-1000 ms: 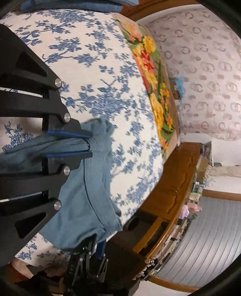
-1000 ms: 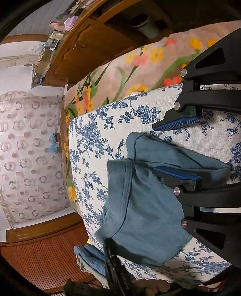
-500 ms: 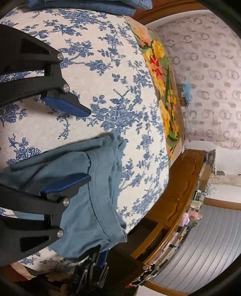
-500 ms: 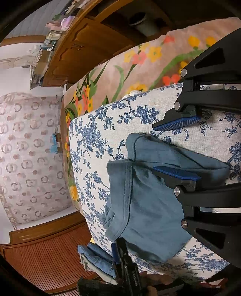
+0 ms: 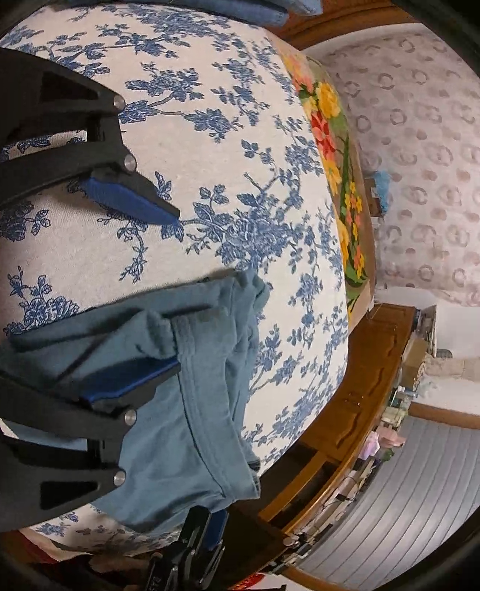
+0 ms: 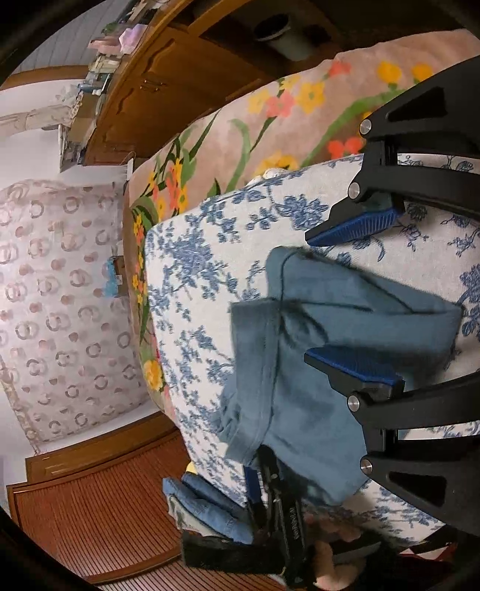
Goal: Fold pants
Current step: 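Grasp the folded shorts' edge with the left gripper while the right gripper grasps it too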
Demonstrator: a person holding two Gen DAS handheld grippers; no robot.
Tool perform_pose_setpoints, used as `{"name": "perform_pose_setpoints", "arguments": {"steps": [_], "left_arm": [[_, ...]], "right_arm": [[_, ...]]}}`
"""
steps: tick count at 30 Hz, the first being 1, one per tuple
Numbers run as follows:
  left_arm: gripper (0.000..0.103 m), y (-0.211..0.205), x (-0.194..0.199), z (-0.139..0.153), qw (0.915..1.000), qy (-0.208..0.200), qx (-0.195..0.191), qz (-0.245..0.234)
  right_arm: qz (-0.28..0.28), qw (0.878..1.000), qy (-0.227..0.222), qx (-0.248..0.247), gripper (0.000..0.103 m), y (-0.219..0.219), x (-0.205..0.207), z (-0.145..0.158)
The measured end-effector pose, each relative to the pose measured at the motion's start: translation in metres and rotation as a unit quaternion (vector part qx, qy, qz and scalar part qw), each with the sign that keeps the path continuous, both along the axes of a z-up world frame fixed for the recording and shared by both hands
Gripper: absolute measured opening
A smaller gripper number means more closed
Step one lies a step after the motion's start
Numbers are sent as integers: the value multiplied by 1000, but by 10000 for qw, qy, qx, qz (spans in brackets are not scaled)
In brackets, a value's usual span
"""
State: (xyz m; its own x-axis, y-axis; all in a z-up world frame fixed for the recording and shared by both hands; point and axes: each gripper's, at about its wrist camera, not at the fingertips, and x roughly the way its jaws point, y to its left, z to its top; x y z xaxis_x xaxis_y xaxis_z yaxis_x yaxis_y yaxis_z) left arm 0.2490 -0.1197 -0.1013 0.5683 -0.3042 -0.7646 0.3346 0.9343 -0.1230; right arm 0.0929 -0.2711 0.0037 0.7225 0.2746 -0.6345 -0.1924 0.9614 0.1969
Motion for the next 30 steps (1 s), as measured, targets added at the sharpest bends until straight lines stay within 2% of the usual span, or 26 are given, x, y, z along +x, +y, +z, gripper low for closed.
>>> {"name": "perform_pose_setpoints", "arguments": {"steps": [3,10,20,30], "left_arm": [[77,-1,0,0,10000,-3,29,-8],[79,-3,0,-1,10000,-5,75,-23],[80,-4,0,-1,10000,-4,81,-26],[80,-1,2,-1,10000,12,-52,15]], "right_arm": [[65,9999,-5,78,62,2,2,2],[-14,9988,288,-401,63,17,19,-11],[-190,9966,294,-752,63,30,28,-9],[-174,9964,267,-789,63,30,27,-11]]}}
